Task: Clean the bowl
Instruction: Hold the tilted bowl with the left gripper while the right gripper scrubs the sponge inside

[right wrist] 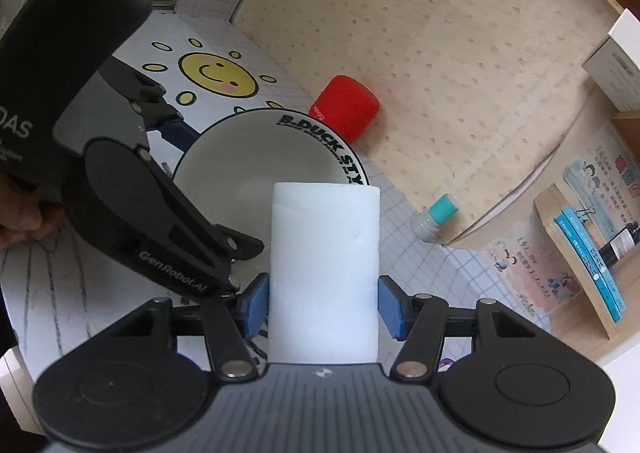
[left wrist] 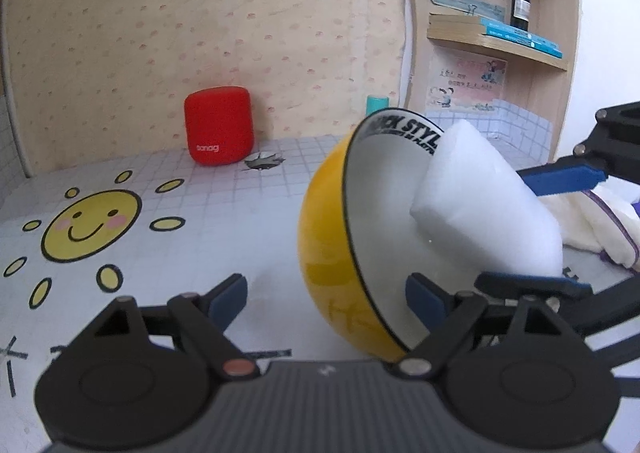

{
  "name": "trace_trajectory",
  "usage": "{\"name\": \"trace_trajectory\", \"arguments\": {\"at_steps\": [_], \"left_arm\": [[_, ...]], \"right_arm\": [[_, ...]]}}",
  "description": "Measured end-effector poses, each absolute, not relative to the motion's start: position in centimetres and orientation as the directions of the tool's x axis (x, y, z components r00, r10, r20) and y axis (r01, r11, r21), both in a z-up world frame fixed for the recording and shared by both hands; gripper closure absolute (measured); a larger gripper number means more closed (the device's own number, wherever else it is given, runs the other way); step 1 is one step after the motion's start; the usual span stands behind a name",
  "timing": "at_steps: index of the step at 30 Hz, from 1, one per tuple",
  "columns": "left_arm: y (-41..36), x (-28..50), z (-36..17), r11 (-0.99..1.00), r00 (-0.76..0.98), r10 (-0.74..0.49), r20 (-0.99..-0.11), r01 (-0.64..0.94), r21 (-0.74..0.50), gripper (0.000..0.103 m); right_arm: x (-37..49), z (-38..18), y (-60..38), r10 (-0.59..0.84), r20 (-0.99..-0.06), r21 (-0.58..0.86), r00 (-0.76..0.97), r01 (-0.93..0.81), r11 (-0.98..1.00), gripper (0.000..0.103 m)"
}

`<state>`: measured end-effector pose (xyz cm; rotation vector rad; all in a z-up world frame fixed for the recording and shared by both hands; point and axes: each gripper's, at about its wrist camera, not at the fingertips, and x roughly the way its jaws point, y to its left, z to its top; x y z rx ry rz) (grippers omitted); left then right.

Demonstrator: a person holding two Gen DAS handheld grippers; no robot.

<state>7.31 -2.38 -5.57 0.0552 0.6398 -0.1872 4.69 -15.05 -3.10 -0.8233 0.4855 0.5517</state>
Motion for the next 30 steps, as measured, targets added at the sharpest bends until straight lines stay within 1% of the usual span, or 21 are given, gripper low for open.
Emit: {"name": "trace_trajectory", "arguments": {"at_steps": [9,16,30], "left_arm": [[-2.65,7.47,-5.62,0.980,0.780,-0.157,-0.606,0.199,0.003,0.016],[-2.32,7.57,-5.69,0.981,0.777,-0.162,-0.608,0.192,-0.017,0.016],[-2.30,8.03,-5.88,0.982,0.771,-0.173,-0.613,0.186,-0.043,0.016]], "right_arm": [[5.33,-2.70,-15.04,0.241,-0.586,-0.559,0.773,-0.602,0.570,0.047],[4.95,-2.99,-15.14,0.263,-0.607,-0.542,0.750,-0.632,0.553,0.047],[5.16,-3.03,-15.08,0.251,-0.602,-0.538,0.758,-0.617,0.573,0.047]]}}
